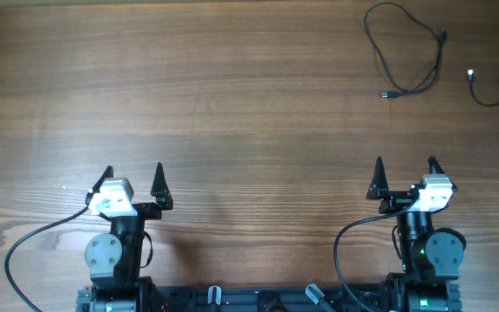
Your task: Untangle cables
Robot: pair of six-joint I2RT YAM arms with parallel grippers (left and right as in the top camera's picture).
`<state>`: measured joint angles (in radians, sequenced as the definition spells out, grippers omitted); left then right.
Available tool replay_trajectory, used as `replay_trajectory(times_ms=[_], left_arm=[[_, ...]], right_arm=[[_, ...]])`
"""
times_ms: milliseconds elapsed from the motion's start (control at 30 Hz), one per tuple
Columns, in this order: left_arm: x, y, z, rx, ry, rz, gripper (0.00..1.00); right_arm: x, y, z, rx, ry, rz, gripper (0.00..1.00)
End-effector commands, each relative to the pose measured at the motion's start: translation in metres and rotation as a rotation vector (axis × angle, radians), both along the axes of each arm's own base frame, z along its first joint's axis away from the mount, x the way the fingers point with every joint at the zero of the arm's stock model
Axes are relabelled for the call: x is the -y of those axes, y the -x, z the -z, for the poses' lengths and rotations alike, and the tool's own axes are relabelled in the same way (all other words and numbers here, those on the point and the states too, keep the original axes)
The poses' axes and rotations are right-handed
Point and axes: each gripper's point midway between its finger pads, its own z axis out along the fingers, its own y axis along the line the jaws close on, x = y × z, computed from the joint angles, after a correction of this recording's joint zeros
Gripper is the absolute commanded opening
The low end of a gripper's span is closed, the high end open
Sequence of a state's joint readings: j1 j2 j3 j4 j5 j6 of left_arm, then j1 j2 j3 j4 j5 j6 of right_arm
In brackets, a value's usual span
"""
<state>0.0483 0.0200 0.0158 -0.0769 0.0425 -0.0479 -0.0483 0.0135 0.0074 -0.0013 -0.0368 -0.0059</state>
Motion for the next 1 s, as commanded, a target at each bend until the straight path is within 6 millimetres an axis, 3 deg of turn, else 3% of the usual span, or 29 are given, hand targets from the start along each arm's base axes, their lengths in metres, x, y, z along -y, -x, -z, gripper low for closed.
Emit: replay_trajectory(times_ms=[0,100,967], left_arm=[[0.0150,-0.0007,0.0090,-0.025,-0.108,0.074,1.00],[0.0226,-0.0002,0.0090,-0.022,-0.121,0.106,1.00],[0.0210,0.0008,0.0009,0.012,-0.116,0.094,1.00]], right_arm=[[-0.0034,0.0004,-0.0020,0.011,0.005,-0.018,1.00],[-0.0034,0.0004,-0.0020,0.011,0.006,-0.018,1.00],[-0.0034,0.0004,-0.0020,0.011,0.006,-0.018,1.00]])
